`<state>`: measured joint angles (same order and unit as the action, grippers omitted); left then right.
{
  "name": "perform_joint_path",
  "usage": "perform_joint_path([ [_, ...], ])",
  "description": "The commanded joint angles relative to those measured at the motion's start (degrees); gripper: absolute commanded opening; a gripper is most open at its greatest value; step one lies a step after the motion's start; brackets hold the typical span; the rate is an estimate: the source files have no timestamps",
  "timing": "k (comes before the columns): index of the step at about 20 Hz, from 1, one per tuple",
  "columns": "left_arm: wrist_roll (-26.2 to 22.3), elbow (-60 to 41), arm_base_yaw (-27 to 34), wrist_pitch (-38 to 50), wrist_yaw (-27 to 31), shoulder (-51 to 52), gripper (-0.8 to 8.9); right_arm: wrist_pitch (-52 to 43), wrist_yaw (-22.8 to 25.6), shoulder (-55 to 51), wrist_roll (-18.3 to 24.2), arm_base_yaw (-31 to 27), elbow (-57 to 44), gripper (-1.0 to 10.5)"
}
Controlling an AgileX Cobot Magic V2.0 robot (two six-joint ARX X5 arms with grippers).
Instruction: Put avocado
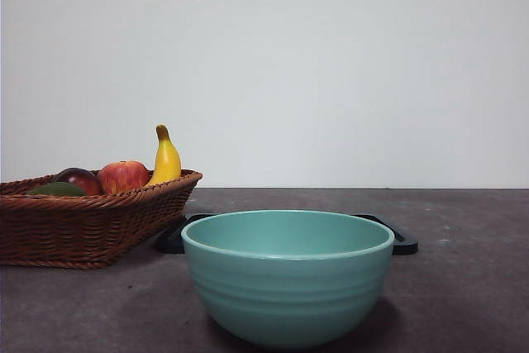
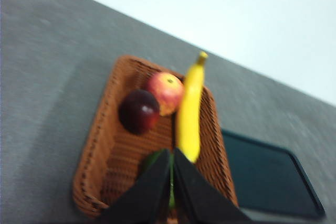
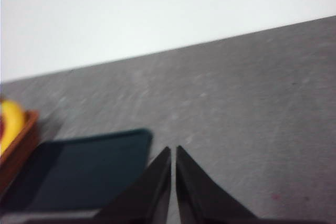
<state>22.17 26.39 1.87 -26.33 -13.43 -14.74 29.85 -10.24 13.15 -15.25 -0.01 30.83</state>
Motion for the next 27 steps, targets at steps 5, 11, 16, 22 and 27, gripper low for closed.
perform_joint_path([
  [5, -8.98, 11.47, -0.07, -7.39, -8.31, -9.64, 0.09, 12.79, -8.35, 11.67, 9.11, 0.04, 14.91, 0.1],
  [11, -13.68, 20.5, -1.16, -16.41, -14.34, -16.22, 0.09, 23.65, -12.28, 21.27, 13.86, 0.83, 25.51, 0.1],
  [16, -17.64, 26.88, -3.04, -25.4, -14.95, -18.78, 0.09, 30.25, -12.92, 25.81, 16.35, 5.03, 30.47, 0.1],
  [22, -19.74, 27.78, -3.67, -30.77, -14.91, -18.95, 0.09, 30.64, -12.9, 26.1, 16.37, 9.11, 30.53, 0.1],
  [27, -19.61, 27.78, -3.67, -30.77, -14.91, -18.95, 2.37, 30.64, -12.92, 26.1, 15.63, 9.27, 30.53, 1.3],
])
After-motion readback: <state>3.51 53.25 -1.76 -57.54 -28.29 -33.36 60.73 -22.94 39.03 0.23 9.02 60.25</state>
